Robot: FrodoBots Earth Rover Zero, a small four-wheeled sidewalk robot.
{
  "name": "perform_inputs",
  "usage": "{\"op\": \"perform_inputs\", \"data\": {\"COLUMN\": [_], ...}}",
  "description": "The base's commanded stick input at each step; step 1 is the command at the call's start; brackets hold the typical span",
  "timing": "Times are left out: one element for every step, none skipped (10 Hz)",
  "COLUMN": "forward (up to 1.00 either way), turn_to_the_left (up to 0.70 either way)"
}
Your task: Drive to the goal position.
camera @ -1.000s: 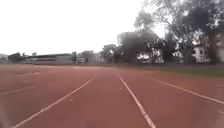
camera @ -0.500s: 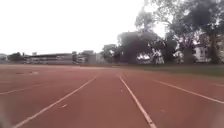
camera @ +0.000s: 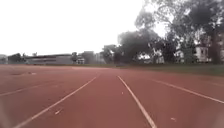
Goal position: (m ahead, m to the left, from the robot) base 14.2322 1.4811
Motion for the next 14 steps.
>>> {"op": "perform_inputs", "data": {"forward": [0.45,0.45,0.45,0.45,0.45,0.45,0.45,0.45,0.45,0.45,0.45,0.45,0.45,0.45], "turn_to_the_left": [0.00,0.00,0.00,0.00,0.00,0.00,0.00,0.00,0.00,0.00,0.00,0.00,0.00,0.00]}}
